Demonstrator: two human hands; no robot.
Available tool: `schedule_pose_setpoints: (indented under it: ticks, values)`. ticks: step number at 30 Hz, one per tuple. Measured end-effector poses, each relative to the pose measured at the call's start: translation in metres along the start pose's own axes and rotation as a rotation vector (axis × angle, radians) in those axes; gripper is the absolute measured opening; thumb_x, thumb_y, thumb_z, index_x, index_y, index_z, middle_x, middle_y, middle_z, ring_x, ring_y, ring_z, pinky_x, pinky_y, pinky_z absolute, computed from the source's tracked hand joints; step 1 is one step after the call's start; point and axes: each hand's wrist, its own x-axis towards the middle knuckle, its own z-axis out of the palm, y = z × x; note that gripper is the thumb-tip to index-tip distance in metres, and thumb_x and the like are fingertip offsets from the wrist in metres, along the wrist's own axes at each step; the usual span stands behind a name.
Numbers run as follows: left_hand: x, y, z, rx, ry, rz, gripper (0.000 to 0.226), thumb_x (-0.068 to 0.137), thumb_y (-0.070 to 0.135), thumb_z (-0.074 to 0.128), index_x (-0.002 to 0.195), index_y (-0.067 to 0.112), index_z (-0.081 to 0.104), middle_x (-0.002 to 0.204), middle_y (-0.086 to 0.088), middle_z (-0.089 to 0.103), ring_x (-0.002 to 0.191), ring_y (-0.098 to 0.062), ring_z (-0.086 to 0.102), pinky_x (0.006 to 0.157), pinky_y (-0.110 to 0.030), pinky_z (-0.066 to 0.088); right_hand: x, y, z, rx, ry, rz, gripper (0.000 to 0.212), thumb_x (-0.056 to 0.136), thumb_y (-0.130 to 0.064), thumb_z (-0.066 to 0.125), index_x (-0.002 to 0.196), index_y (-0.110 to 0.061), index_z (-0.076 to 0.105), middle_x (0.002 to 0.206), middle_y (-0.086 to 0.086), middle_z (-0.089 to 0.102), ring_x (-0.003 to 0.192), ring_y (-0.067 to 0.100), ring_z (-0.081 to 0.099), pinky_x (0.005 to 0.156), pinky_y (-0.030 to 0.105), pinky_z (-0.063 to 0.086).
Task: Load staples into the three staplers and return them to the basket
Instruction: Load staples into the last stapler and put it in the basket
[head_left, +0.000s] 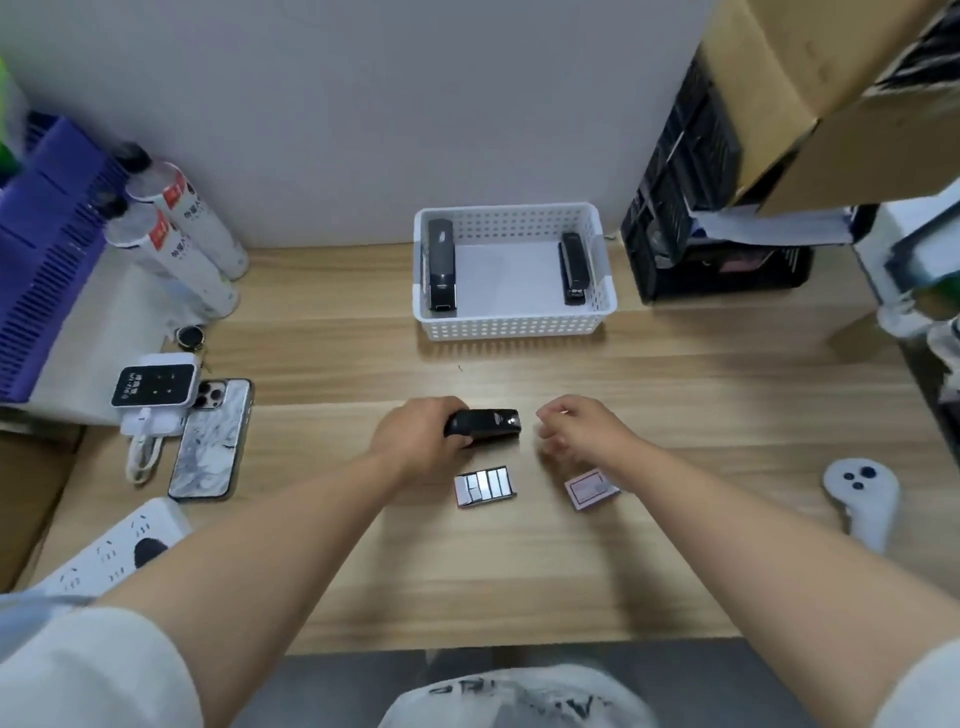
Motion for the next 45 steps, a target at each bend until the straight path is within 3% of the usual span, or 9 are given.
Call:
schedule_pose_setpoints:
  ticks: [3, 7, 17, 23, 29, 33, 38, 43, 45]
  values:
    - [0.012, 0.033, 0.013, 0.047, 0.015, 0.112, 0.023, 0.084, 0.036, 0.069, 0.107, 0.034, 0.066, 0.098, 0.009, 0.072, 0.093, -0.022, 0.064, 0.070, -0.033, 0.045, -0.003, 0.012, -0.022, 0.045, -0.036, 0.027, 0.010, 0.097, -0.021, 0.058, 0.100, -0.015, 0.066, 0.090, 0.009, 0.069, 0.061, 0.012, 0.061, 0.057, 0.024, 0.046]
    - [0.024, 0.065, 0.025, 0.019, 0.016, 0.144, 0.026, 0.079, 0.034, 0.071, 0.105, 0.033, 0.069, 0.092, 0.008, 0.071, 0.091, -0.023, 0.064, 0.077, -0.037, 0.052, 0.004, 0.025, -0.047, 0.052, -0.018, 0.069, 0.010, 0.097, -0.019, 0.061, 0.103, -0.014, 0.066, 0.086, 0.009, 0.065, 0.062, 0.014, 0.057, 0.057, 0.023, 0.046]
    - [0.031, 0.066, 0.024, 0.048, 0.029, 0.176, 0.033, 0.082, 0.039, 0.075, 0.115, 0.036, 0.072, 0.110, 0.002, 0.065, 0.106, -0.025, 0.057, 0.090, -0.042, 0.049, 0.022, 0.031, -0.057, -0.003, -0.046, 0.052, 0.015, 0.092, -0.020, 0.071, 0.104, -0.012, 0.067, 0.090, 0.011, 0.072, 0.072, 0.018, 0.066, 0.064, 0.023, 0.051]
    - [0.034, 0.063, 0.024, 0.068, 0.024, 0.198, 0.034, 0.084, 0.040, 0.073, 0.117, 0.041, 0.070, 0.115, 0.010, 0.064, 0.111, -0.022, 0.049, 0.093, -0.040, 0.041, 0.033, 0.031, -0.064, -0.012, -0.111, 0.134, 0.019, 0.083, -0.032, 0.080, 0.088, -0.018, 0.068, 0.091, 0.008, 0.076, 0.075, 0.017, 0.073, 0.086, 0.034, 0.055]
    - [0.036, 0.063, 0.025, 0.070, 0.009, 0.199, 0.034, 0.085, 0.039, 0.073, 0.119, 0.040, 0.070, 0.115, 0.010, 0.064, 0.112, -0.022, 0.049, 0.096, -0.041, 0.041, 0.036, 0.028, -0.067, -0.050, -0.130, 0.194, 0.031, 0.081, -0.037, 0.081, 0.098, -0.013, 0.071, 0.096, 0.006, 0.078, 0.087, 0.020, 0.076, 0.092, 0.037, 0.055]
    - [0.037, 0.060, 0.024, 0.054, -0.005, 0.192, 0.038, 0.082, 0.042, 0.075, 0.120, 0.042, 0.068, 0.117, 0.009, 0.061, 0.110, -0.022, 0.050, 0.094, -0.040, 0.042, 0.037, 0.023, -0.064, -0.101, -0.098, 0.181, 0.022, 0.084, -0.035, 0.079, 0.090, -0.017, 0.069, 0.091, 0.005, 0.078, 0.087, 0.019, 0.076, 0.075, 0.029, 0.058]
    - [0.030, 0.039, 0.018, 0.002, -0.054, 0.060, 0.072, 0.075, 0.033, 0.083, 0.140, 0.030, 0.052, 0.129, 0.002, 0.057, 0.120, -0.019, 0.053, 0.100, -0.040, 0.046, 0.035, 0.019, -0.057, -0.161, -0.034, 0.143, 0.018, 0.086, -0.030, 0.078, 0.082, -0.016, 0.065, 0.087, 0.008, 0.077, 0.075, 0.022, 0.073, 0.044, 0.017, 0.042]
    - [0.013, 0.007, 0.024, -0.277, -0.059, -0.096, 0.050, 0.080, 0.016, 0.082, 0.125, 0.025, 0.062, 0.113, 0.000, 0.066, 0.096, -0.018, 0.066, 0.091, -0.031, 0.054, 0.035, 0.014, -0.052, -0.212, -0.025, 0.168, 0.013, 0.090, -0.026, 0.072, 0.086, -0.022, 0.061, 0.085, 0.004, 0.075, 0.066, 0.017, 0.068, 0.048, 0.017, 0.039]
    - [0.010, 0.005, 0.030, -0.381, -0.065, -0.107, 0.048, 0.081, 0.012, 0.082, 0.124, 0.024, 0.064, 0.110, 0.000, 0.068, 0.094, -0.014, 0.068, 0.089, -0.025, 0.055, 0.035, 0.013, -0.053, -0.228, -0.023, 0.141, 0.009, 0.091, -0.022, 0.072, 0.091, -0.019, 0.064, 0.084, 0.005, 0.074, 0.063, 0.017, 0.066, 0.039, 0.013, 0.035]
